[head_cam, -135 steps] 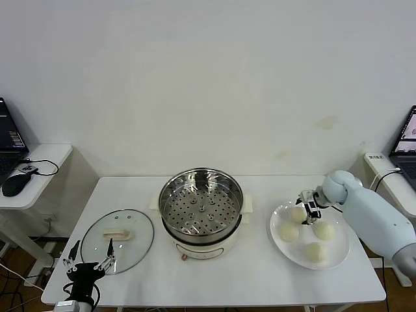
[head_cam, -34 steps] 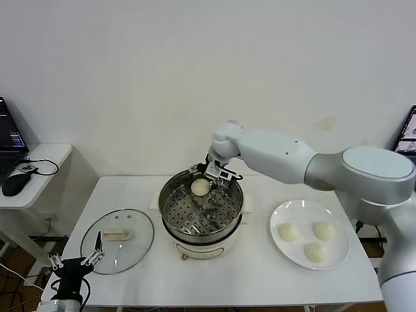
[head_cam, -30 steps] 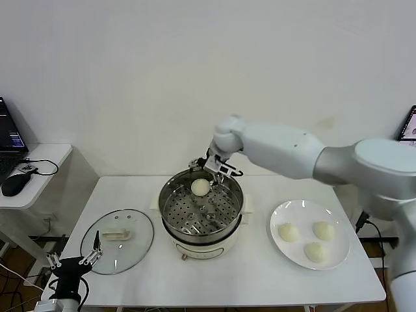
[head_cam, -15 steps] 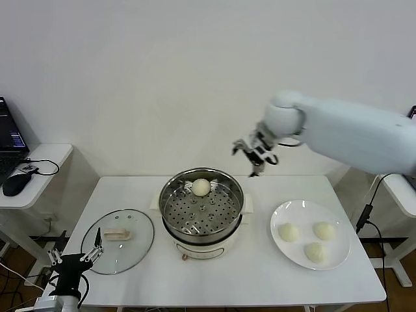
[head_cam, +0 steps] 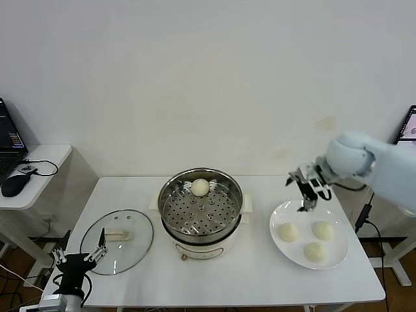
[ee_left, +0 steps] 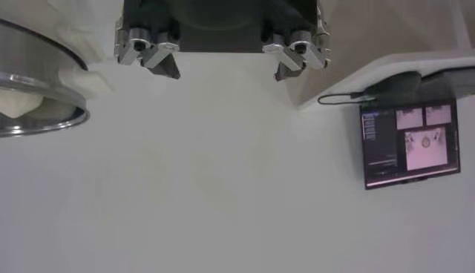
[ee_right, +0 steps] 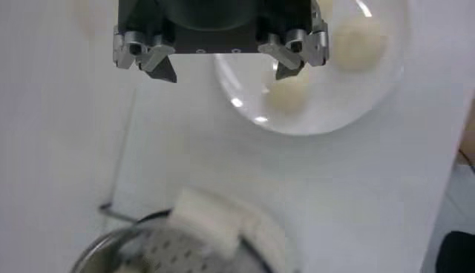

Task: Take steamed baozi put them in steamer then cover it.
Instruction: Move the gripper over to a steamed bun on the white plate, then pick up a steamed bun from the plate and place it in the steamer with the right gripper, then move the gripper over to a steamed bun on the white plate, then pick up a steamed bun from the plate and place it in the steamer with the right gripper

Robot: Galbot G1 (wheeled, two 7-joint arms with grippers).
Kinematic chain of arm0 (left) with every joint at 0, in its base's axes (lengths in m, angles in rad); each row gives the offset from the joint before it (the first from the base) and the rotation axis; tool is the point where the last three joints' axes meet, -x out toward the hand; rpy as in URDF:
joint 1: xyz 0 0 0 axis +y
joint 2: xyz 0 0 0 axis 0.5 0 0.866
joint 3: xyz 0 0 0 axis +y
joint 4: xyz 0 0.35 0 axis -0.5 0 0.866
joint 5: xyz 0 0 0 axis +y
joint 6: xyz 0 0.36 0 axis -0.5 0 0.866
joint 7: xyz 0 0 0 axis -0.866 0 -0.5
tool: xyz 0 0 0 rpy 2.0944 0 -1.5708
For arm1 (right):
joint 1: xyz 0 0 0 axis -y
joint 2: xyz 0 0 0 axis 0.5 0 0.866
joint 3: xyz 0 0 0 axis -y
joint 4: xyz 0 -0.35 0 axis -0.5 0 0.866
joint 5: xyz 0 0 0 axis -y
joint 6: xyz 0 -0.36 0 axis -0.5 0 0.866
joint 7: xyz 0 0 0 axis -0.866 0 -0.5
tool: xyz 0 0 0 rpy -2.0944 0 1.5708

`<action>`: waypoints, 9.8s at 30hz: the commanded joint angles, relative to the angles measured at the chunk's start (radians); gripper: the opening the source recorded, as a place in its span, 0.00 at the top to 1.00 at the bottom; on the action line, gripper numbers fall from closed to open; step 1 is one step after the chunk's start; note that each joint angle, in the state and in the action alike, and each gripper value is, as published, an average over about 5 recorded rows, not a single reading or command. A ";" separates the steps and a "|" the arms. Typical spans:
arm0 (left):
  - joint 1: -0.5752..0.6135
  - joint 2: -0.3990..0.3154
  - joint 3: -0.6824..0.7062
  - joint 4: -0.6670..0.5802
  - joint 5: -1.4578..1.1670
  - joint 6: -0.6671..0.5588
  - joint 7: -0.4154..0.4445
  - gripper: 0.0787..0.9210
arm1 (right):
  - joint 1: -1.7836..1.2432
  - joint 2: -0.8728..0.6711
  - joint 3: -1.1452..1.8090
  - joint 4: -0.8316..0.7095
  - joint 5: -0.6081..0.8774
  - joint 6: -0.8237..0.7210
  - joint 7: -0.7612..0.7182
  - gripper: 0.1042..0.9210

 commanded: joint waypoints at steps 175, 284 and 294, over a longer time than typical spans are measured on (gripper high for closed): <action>0.006 -0.023 0.027 0.026 0.050 -0.021 0.000 0.12 | -0.613 -0.156 0.490 0.018 -0.238 0.085 -0.085 0.12; 0.016 -0.024 -0.049 0.036 0.015 -0.041 0.000 0.12 | 0.090 0.677 -0.109 -0.185 -0.039 0.406 0.006 0.38; 0.019 -0.026 -0.051 0.037 0.015 -0.045 -0.002 0.12 | 0.081 0.675 -0.125 -0.179 -0.089 0.452 -0.018 0.38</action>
